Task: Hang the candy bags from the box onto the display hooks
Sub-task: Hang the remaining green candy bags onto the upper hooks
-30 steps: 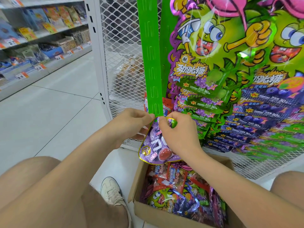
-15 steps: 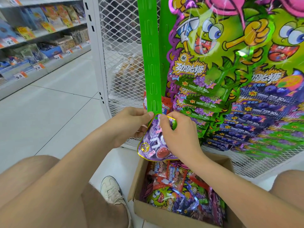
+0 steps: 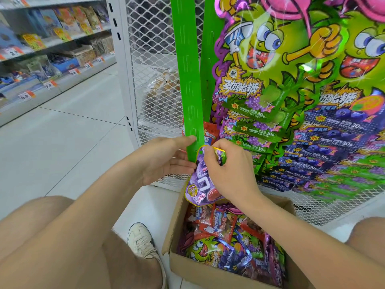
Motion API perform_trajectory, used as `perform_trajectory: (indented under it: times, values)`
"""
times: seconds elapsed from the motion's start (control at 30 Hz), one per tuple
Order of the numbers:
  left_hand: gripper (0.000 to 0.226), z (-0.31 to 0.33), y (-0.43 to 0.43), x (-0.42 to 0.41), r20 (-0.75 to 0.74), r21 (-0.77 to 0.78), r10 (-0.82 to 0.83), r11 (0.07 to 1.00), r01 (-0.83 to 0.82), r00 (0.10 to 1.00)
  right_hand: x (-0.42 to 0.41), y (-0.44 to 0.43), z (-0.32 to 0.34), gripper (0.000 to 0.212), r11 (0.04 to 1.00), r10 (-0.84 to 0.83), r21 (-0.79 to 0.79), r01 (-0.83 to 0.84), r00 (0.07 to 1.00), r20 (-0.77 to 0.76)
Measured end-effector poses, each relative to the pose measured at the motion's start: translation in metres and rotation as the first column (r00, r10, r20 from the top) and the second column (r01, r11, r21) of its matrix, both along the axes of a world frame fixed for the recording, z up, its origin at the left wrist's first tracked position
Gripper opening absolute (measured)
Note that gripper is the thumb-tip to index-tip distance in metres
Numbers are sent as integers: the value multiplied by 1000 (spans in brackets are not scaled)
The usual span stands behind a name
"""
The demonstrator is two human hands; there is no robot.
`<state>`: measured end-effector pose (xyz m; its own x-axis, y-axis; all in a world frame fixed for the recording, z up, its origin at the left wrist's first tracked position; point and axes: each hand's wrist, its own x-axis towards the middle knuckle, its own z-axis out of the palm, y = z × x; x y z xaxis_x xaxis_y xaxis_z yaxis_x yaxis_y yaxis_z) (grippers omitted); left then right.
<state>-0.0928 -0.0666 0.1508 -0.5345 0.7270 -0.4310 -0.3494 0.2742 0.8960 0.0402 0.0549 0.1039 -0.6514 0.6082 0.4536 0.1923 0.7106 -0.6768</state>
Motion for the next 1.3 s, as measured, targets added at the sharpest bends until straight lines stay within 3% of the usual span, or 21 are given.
perform_trajectory:
  times: [0.27,0.5,0.67,0.8,0.87,0.93,1.03,1.13,1.2,1.3]
  values:
    - [35,-10,0,-3,-144,12,-22,1000,24,989,-1,-3,4,30,999,36,-6,-36,999,-21]
    - [33,-11,1,-3,-185,15,-24,1000,27,982,-5,3,5,38,996,39,-86,-36,999,34]
    - [31,-13,2,-5,-199,10,-3,1000,5,980,-6,5,3,38,998,28,-61,-24,997,69]
    - [33,-16,2,-7,-259,-24,17,999,-24,966,-2,7,-9,43,998,19,58,-35,968,251]
    - [31,-19,1,-7,-371,-70,-17,998,-10,928,0,12,-16,51,994,62,63,-87,941,333]
    - [34,-26,0,-8,-631,-161,-110,987,10,768,3,18,-22,53,987,155,-28,-157,904,399]
    - [25,-42,1,-11,-929,-274,-233,955,-112,287,9,27,-33,40,979,193,-54,-194,828,526]
    - [31,-64,-4,-11,-908,-397,-418,849,-350,15,20,36,-45,31,979,198,-81,-188,772,604]
    - [36,-78,-8,-1,-800,-493,-597,713,-498,-62,27,44,-55,32,970,236,-117,-213,715,658]
    - [17,-92,2,24,-714,-520,-680,676,-522,-170,37,57,-77,33,940,341,-248,-236,583,737]
